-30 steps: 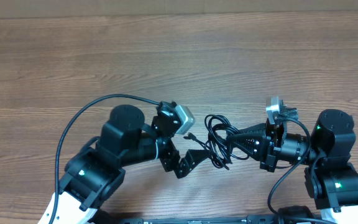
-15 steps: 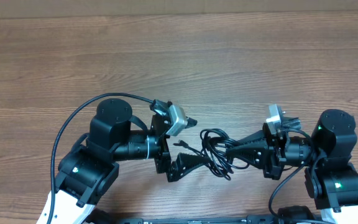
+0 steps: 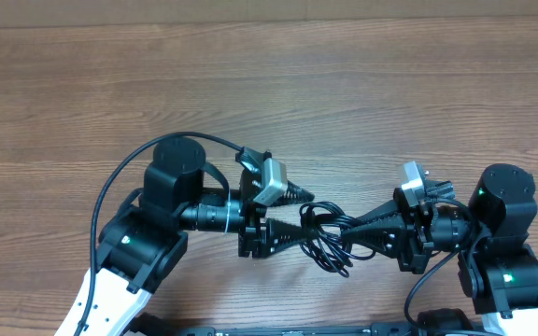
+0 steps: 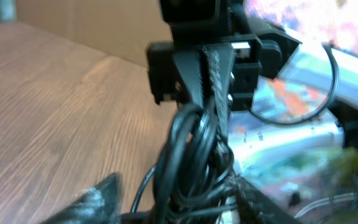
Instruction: Untangle cables
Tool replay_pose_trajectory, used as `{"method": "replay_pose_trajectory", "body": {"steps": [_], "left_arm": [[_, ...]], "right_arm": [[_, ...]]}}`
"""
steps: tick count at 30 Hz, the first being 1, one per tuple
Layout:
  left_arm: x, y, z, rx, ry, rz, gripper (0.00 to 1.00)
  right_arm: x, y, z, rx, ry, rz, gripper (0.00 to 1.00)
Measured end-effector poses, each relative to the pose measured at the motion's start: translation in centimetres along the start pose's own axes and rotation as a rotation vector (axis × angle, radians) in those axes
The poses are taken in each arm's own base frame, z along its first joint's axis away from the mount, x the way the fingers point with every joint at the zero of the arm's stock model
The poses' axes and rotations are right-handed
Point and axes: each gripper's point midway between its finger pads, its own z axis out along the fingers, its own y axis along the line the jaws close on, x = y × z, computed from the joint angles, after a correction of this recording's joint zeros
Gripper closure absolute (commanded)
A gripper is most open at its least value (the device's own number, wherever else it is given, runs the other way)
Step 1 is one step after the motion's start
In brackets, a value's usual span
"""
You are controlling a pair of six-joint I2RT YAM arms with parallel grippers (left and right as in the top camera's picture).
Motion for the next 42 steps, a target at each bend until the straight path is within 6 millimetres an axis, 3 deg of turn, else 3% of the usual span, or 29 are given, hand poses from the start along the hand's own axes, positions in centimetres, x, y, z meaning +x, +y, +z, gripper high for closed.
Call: {"method": "replay_pose_trajectory", "body": {"steps": [4,7,10,11,14,15,21,28,34,42], "left_arm": [[0.3,0.0,0.3,0.032,0.009,-0.015,0.96],[0.3,-0.1,0.3,0.041,0.009,-0.017,0.96],[0.1,-0.1,0.2,0.045,0.004,-0.007,0.96],[0.0,-0.1,0.2,0.045,0.000,-0.001,0.96],[-0.4,-0.1,0.2,0.044,-0.013,0.022,0.96],[-0.6,0.0,0.2,0.038,-0.018,0.023,0.96],[-1.0,3.2,-0.4,-0.130,-0.046,-0.105,0.96],[-1.6,8.2,-3.6,-0.370,-0.131,-0.278,0.96],[-2.3,9.8,-6.0,-0.478,-0.203,-0.349,0.96],[-2.4,11.2,-7.0,-0.565,-0.274,-0.494,0.96]], "right_arm": [[0.0,0.0,0.0,-0.002,0.000,0.000,0.96],[0.0,0.0,0.0,-0.002,0.000,-0.003,0.96],[0.0,0.0,0.0,-0.002,0.000,-0.003,0.87],[0.0,0.0,0.0,-0.002,0.000,0.002,0.73],[-0.1,-0.4,0.0,0.026,-0.003,0.030,0.14],[-0.1,-0.9,0.0,0.054,-0.007,0.057,0.00],[0.3,-4.3,-0.6,0.253,-0.042,0.274,0.00],[0.4,-7.1,-1.6,0.420,-0.098,0.424,0.00],[0.3,-8.0,-2.0,0.468,-0.134,0.504,0.00],[1.3,-7.7,-1.8,0.453,-0.127,0.640,0.00]]}}
